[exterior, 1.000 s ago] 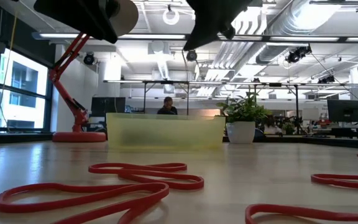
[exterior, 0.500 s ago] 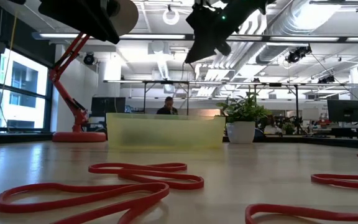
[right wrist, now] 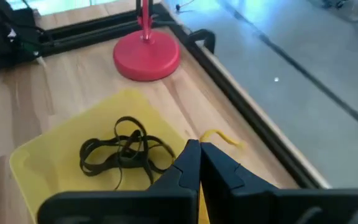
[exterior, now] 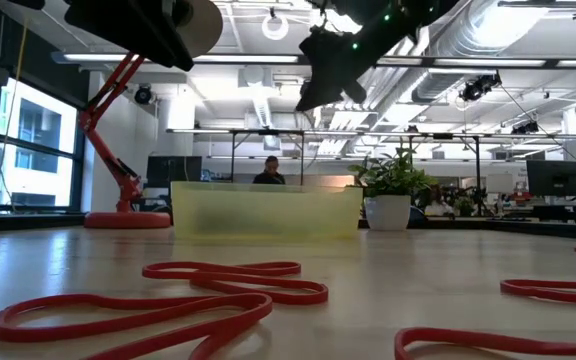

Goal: Pick and place rubber bands into bin
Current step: Put the yellow rubber band into the yellow bin

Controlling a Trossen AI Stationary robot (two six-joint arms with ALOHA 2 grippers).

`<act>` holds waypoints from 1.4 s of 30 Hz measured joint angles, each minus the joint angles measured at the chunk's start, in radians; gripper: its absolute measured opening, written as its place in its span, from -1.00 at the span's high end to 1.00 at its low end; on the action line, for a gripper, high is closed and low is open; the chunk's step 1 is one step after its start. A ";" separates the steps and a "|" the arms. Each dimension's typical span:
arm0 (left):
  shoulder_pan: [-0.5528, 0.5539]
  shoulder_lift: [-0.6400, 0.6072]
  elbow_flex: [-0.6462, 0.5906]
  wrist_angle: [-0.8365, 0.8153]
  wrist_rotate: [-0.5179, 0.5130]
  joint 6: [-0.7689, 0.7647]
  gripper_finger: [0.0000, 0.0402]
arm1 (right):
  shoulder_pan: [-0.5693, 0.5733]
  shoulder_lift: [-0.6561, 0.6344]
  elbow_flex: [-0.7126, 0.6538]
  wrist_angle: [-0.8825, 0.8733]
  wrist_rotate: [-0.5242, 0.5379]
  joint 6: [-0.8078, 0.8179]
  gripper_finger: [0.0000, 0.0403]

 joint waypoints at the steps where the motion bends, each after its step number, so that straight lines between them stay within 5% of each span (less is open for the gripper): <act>1: 0.000 0.000 0.000 0.000 0.000 0.000 0.32 | -0.002 0.012 0.000 0.011 -0.014 0.003 1.00; 42: 0.000 0.000 0.000 -0.009 0.000 -0.051 0.32 | -0.089 0.280 -0.002 0.014 -0.200 0.090 1.00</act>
